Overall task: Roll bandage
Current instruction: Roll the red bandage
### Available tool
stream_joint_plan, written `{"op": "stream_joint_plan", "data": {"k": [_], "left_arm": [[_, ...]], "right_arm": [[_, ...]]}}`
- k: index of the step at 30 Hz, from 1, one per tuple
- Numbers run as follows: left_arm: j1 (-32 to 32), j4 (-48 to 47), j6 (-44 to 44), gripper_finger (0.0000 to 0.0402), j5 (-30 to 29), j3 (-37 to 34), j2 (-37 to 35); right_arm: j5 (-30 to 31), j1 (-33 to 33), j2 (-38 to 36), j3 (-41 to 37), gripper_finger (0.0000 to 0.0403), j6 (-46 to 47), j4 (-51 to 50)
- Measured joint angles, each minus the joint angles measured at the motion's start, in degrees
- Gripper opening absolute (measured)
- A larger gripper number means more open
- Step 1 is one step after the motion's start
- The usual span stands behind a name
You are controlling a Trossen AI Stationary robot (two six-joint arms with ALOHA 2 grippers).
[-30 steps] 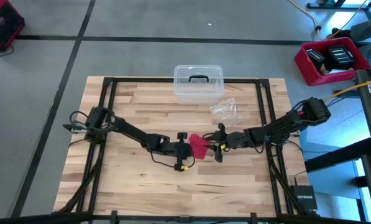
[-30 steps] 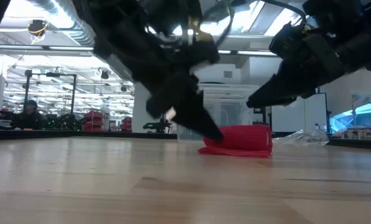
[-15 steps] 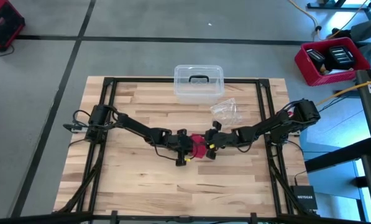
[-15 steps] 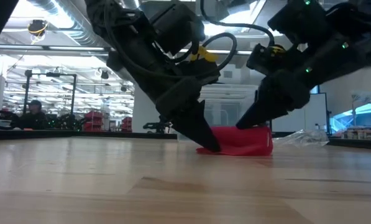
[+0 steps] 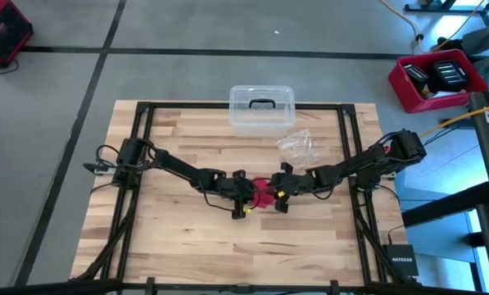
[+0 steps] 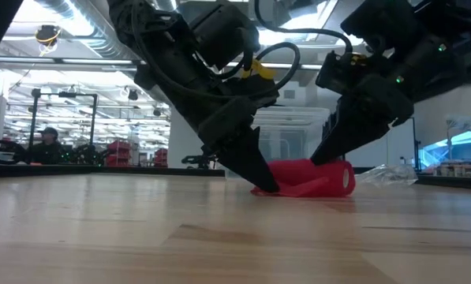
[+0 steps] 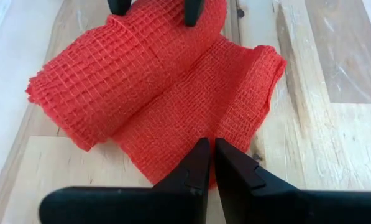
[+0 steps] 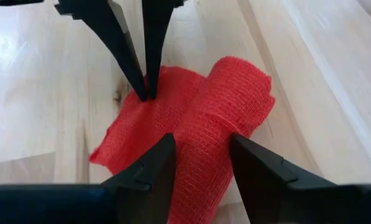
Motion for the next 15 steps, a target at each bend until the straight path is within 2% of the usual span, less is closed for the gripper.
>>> {"op": "stream_joint_plan", "data": {"k": [9,12,15], "left_arm": [[0.07,-0.57,-1.30,0.0017,-0.09,-0.01,0.07],[0.07,-1.82,-2.21,0.0017,-0.09,0.03,0.04],[0.07,-3.32,-3.59,0.0017,-0.09,0.08,-0.02]], "right_arm": [[1.82,0.97,1.00,0.28,0.0156,0.86,-3.75],[2.89,0.97,0.71,0.33,0.0156,-2.21,-6.62],[1.27,0.91,-0.17,0.28,0.0156,-5.18,-8.17]]}}
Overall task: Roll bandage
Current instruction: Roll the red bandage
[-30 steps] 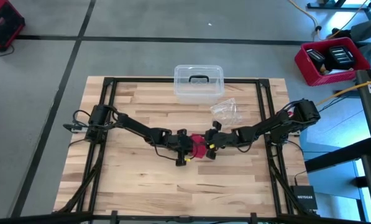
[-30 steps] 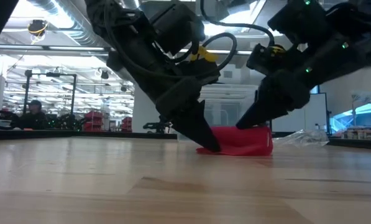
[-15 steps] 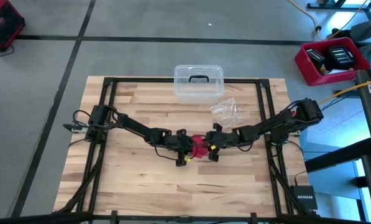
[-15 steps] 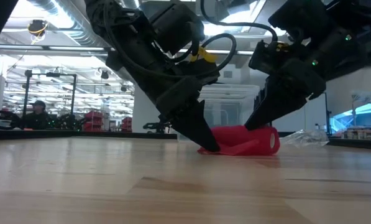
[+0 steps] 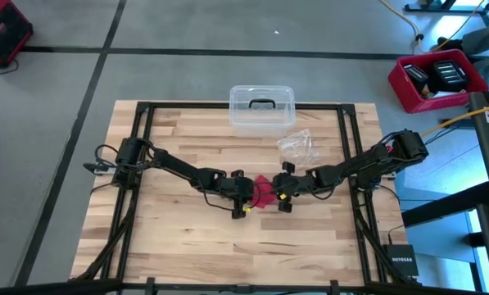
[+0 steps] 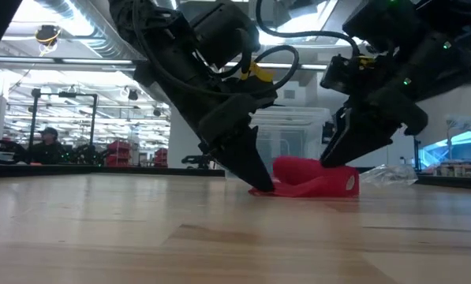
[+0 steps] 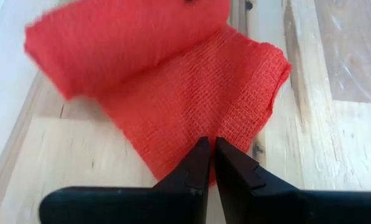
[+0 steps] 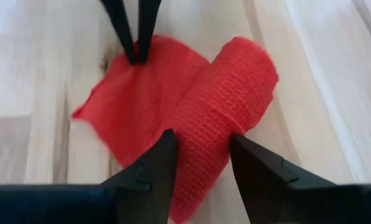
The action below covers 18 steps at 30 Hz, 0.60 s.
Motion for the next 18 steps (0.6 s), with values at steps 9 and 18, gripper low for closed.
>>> {"op": "stream_joint_plan", "data": {"k": [9,18], "left_arm": [[0.22,-2.02,-1.27,0.0017,-0.27,-0.09,0.07],[0.22,-1.42,-0.61,0.0017,-0.46,-0.20,0.09]], "right_arm": [[-1.96,0.01,-4.11,-0.36,0.0156,-4.34,-2.60],[-1.34,0.06,-2.07,-0.48,0.0156,1.63,4.51]]}}
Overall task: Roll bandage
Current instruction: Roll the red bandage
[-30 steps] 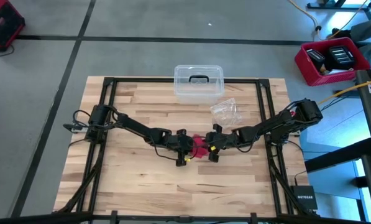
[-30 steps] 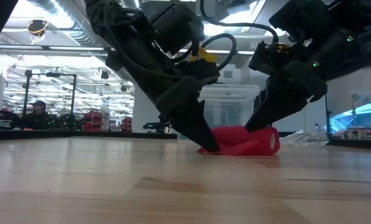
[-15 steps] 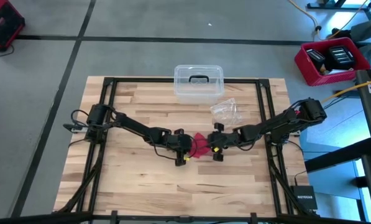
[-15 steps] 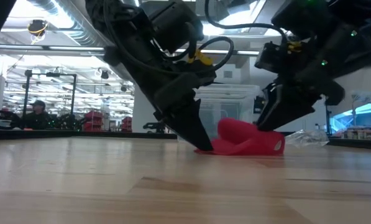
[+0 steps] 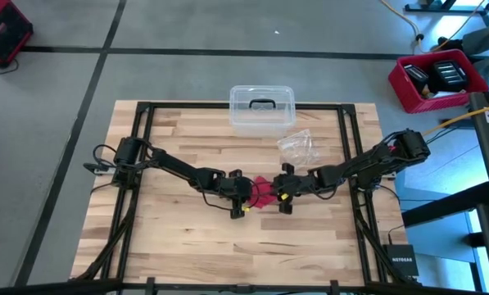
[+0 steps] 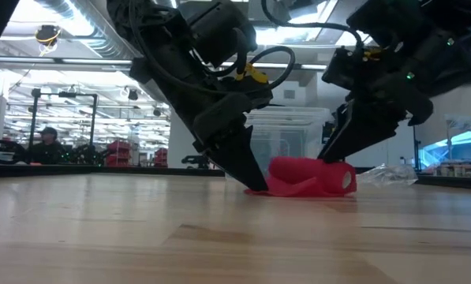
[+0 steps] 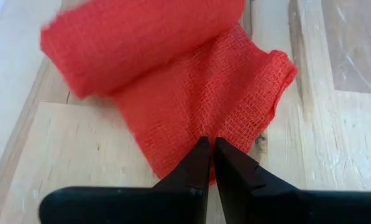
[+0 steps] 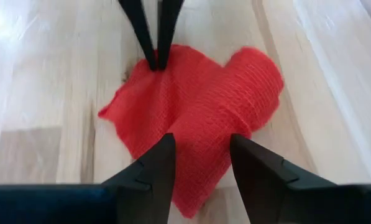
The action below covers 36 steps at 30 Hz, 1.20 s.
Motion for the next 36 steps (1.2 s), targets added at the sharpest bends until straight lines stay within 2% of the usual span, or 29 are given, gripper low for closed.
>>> {"op": "stream_joint_plan", "data": {"k": [6,9,12,14,17,21,26,30,36], "left_arm": [[-0.04,0.13,0.05,0.0017,-0.02,-0.04,0.00],[-0.07,0.11,0.07,0.0017,-0.02,-0.02,0.00],[-0.07,0.09,0.07,0.0017,-0.02,-0.02,0.00],[-0.07,0.11,0.07,0.0017,0.00,-0.02,0.00],[-0.07,0.10,-0.04,0.0017,0.02,-0.02,0.00],[-0.07,0.11,-0.06,0.0017,0.01,-0.02,0.02],[-0.07,0.20,-0.07,0.0017,0.04,-0.02,0.02],[-0.07,0.31,0.07,0.0017,0.02,-0.02,0.02],[-0.07,0.17,-0.04,0.0017,0.07,0.00,0.02]], "right_arm": [[-0.11,0.00,0.61,0.52,0.0156,3.15,-0.30],[-0.46,0.00,-0.75,4.08,0.0156,3.20,-6.99],[3.20,0.00,-1.29,9.05,0.0156,3.50,-16.93],[3.18,0.00,-1.04,10.66,0.0157,4.42,-19.99],[-0.06,0.00,0.09,11.06,0.0171,6.63,-19.51],[-2.53,0.04,3.00,11.01,0.0220,9.79,-19.26],[-2.88,0.08,5.70,11.08,0.0270,15.42,-18.22],[-3.28,0.11,6.44,11.08,0.0276,17.07,-17.00],[-2.87,0.00,5.59,11.71,0.0262,17.17,-13.57]]}}
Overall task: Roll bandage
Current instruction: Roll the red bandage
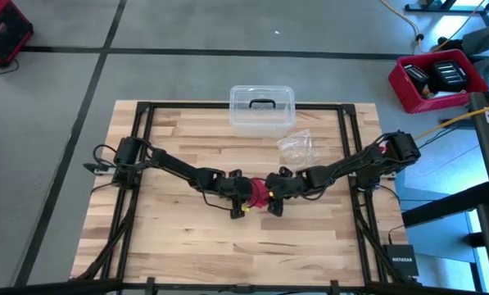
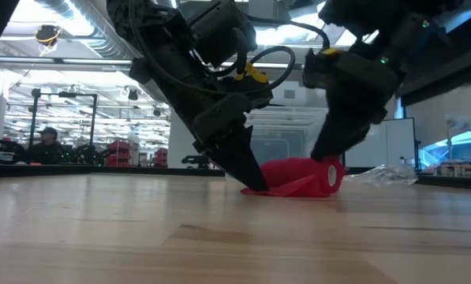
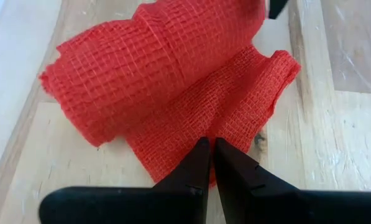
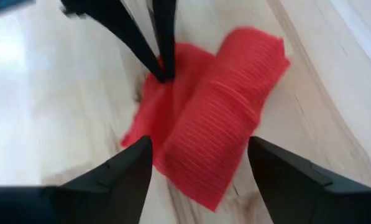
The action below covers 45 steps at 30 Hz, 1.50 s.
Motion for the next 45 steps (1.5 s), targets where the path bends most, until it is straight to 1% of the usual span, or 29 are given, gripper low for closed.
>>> {"op": "stream_joint_plan", "data": {"k": [2,6,12,14,17,22,25,28,31,34,40,43,45], "left_arm": [[0.00,0.00,-0.02,0.0017,0.00,0.00,0.00],[0.00,0.05,-0.02,0.0017,0.01,0.00,0.00],[0.00,0.09,0.09,0.0017,0.00,0.00,0.00],[0.00,-0.01,0.01,0.0017,0.00,0.00,0.00],[0.00,-0.19,-0.02,0.0017,0.00,0.03,0.00],[-0.03,-1.89,-0.94,0.0017,0.04,0.15,-0.02],[-0.45,-2.66,-1.56,0.0017,-0.02,0.13,-0.04],[-0.95,-2.87,-1.80,0.0017,-0.04,0.13,-0.04],[-0.98,-3.54,-3.01,0.0017,-0.07,0.13,-0.09],[-0.96,-3.21,-2.36,0.0017,-0.07,0.09,-0.09],[-0.98,-1.32,0.12,0.0017,-0.07,-0.13,-0.02],[-0.98,-0.70,1.96,0.0017,-0.04,-0.13,-0.02],[-0.97,0.40,3.67,0.0017,-0.02,-0.11,-0.01]], "right_arm": [[0.12,0.00,-0.01,0.03,0.0258,0.03,1.08],[2.26,0.00,1.09,0.01,0.0248,0.03,1.12],[1.99,0.00,4.42,0.11,0.0225,0.02,2.03],[1.93,0.00,4.25,0.12,0.0205,-0.48,1.94],[1.80,0.00,3.07,0.12,0.0161,-2.34,0.43],[3.09,0.00,1.90,0.39,0.0086,-6.96,-7.29],[4.56,0.02,1.19,0.40,0.0058,-9.25,-10.70],[6.39,0.02,-0.55,0.23,0.0052,-11.17,-14.07],[8.27,-0.02,-2.14,0.00,0.0058,-12.15,-17.51],[7.77,-0.04,-2.20,-0.06,0.0068,-12.17,-16.23],[7.37,-0.02,-0.61,-0.05,0.0073,-9.87,-11.87],[6.82,-0.04,-0.46,-0.03,0.0079,-9.19,-11.28],[7.57,-0.02,-0.46,-0.03,0.0087,-9.13,-11.18]]}}
